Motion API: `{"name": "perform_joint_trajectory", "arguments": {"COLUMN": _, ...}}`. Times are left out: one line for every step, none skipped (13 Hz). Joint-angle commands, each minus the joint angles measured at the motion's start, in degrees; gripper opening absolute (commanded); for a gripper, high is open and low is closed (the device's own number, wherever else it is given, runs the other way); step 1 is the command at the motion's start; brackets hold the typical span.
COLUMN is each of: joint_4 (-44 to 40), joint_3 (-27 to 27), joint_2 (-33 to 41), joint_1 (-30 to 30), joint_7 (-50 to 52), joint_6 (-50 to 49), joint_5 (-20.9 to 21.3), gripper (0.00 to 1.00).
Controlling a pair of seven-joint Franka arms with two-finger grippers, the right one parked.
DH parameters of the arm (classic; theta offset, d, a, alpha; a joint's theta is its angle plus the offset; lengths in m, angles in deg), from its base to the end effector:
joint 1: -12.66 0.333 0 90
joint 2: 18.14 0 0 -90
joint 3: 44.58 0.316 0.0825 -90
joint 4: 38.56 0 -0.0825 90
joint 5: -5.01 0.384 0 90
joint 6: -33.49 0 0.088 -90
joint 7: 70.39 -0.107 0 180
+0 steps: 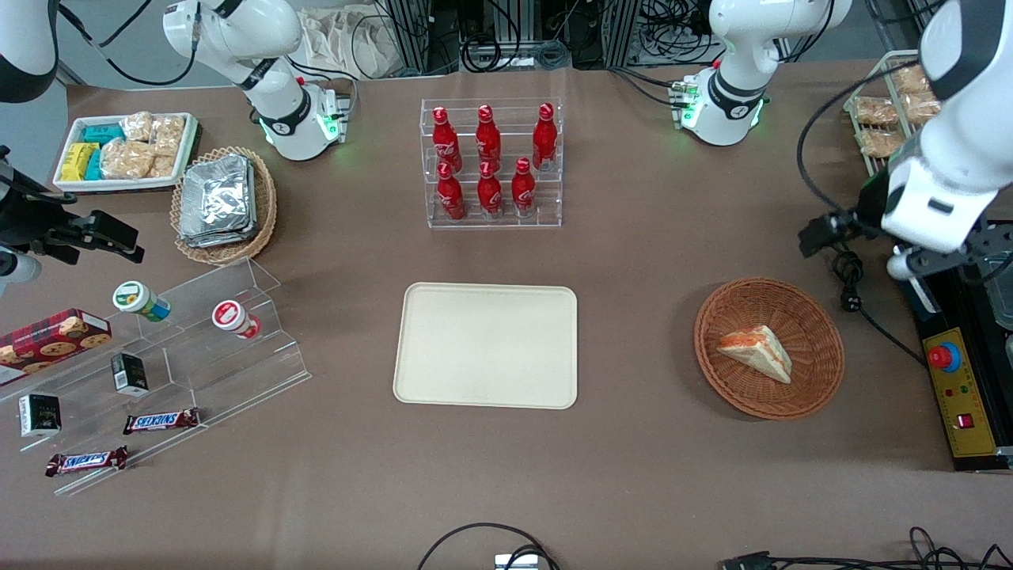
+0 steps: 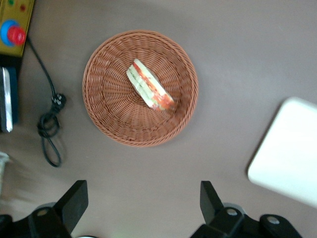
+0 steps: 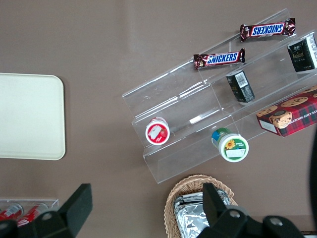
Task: Place sandwich from basket to tray
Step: 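Move the open left gripper over the wrapped sandwich in the wicker basket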
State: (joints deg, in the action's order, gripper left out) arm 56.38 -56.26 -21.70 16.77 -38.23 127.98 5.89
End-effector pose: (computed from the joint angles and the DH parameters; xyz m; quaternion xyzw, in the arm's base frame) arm 0.5696 -0.0711 0.5559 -0.9767 -0.2120 0.0318 0.0129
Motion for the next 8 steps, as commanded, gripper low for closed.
{"name": "perform_joint_trajectory", "arguments": {"joint_4": -1.25, "joint_3": -0.18, "joint_2": -6.96, "joint_1": 0.02, "joint_7": 15.43, "joint_6": 3.15, "joint_5": 3.94, "gripper": 1.00}}
{"name": "perform_joint_trajectory", "arguments": {"joint_4": -0.38, "joint_3": -0.18, "joint_2": -8.90, "joint_1": 0.02, "joint_7": 19.40, "joint_6": 4.99, "joint_5": 5.61, "gripper": 1.00}}
{"name": "perform_joint_trajectory", "arguments": {"joint_4": 0.93, "joint_3": -0.18, "joint_2": -10.58, "joint_1": 0.02, "joint_7": 22.31, "joint_6": 7.27, "joint_5": 6.49, "gripper": 1.00}}
{"name": "perform_joint_trajectory", "arguments": {"joint_4": 2.86, "joint_3": -0.10, "joint_2": -11.90, "joint_1": 0.02, "joint_7": 25.21, "joint_6": 10.25, "joint_5": 6.85, "gripper": 1.00}}
{"name": "perform_joint_trajectory", "arguments": {"joint_4": 5.84, "joint_3": -0.10, "joint_2": -12.61, "joint_1": 0.02, "joint_7": 26.98, "joint_6": 14.37, "joint_5": 7.29, "gripper": 1.00}}
{"name": "perform_joint_trajectory", "arguments": {"joint_4": 9.43, "joint_3": 0.08, "joint_2": -12.88, "joint_1": 0.02, "joint_7": 28.39, "joint_6": 19.20, "joint_5": 7.29, "gripper": 1.00}}
{"name": "perform_joint_trajectory", "arguments": {"joint_4": 12.60, "joint_3": 0.52, "joint_2": -13.05, "joint_1": 0.02, "joint_7": 29.71, "joint_6": 23.68, "joint_5": 7.29, "gripper": 1.00}}
{"name": "perform_joint_trajectory", "arguments": {"joint_4": 14.64, "joint_3": 0.61, "joint_2": -13.66, "joint_1": 0.02, "joint_7": 31.03, "joint_6": 27.03, "joint_5": 7.29, "gripper": 1.00}}
